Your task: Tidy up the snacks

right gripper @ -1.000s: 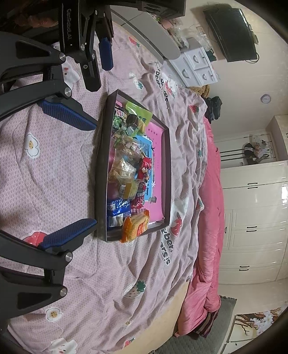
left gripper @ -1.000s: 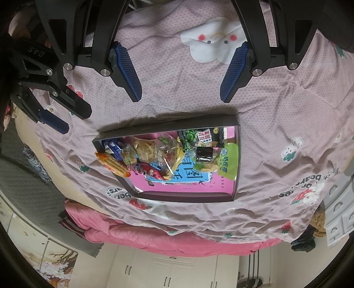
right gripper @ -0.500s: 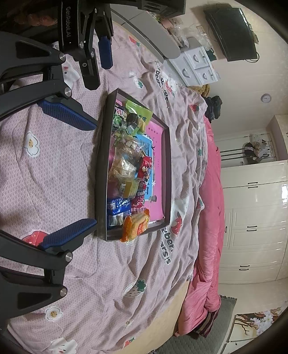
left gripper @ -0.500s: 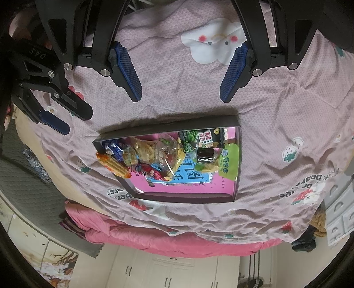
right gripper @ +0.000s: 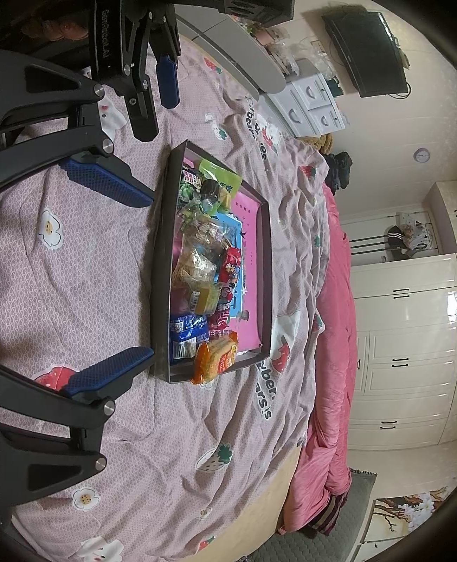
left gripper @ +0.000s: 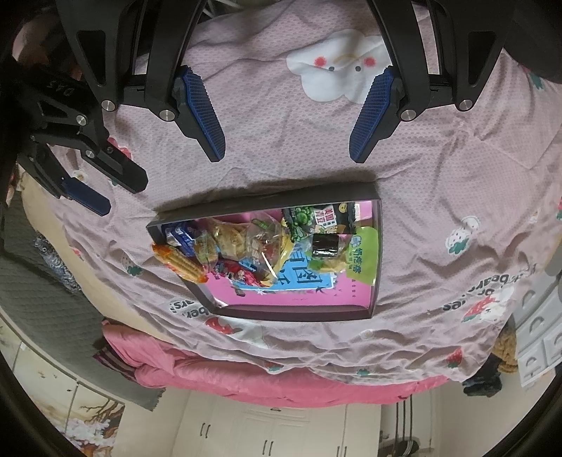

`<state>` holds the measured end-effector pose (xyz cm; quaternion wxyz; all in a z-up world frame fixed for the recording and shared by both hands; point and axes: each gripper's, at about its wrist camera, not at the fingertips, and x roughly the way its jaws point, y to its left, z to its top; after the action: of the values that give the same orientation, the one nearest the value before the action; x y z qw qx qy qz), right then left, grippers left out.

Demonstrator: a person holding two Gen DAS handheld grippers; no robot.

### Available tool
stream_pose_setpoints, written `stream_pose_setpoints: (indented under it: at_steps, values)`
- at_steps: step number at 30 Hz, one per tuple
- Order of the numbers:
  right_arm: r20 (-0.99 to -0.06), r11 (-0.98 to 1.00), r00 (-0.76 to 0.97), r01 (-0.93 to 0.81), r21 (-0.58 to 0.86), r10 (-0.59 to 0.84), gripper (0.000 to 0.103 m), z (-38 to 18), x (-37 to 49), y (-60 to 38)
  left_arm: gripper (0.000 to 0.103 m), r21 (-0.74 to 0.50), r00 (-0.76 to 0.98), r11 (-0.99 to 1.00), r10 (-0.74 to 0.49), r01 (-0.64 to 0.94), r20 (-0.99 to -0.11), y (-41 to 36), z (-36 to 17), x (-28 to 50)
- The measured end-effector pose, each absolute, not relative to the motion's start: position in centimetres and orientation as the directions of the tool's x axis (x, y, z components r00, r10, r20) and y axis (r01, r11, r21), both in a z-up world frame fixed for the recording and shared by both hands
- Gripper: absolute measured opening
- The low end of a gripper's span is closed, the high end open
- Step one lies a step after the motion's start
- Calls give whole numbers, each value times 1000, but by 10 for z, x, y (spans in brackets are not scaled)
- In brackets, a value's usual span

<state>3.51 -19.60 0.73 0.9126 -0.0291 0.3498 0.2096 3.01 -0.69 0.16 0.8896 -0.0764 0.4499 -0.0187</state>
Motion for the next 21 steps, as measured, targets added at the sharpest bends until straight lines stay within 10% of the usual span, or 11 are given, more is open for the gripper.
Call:
stream_pose_setpoints:
  at_steps: [21]
  values:
    - [-653, 911, 664, -401, 99, 364, 81, 6, 37, -196, 75, -141, 584, 988, -83, -55, -807, -3, -4, 34]
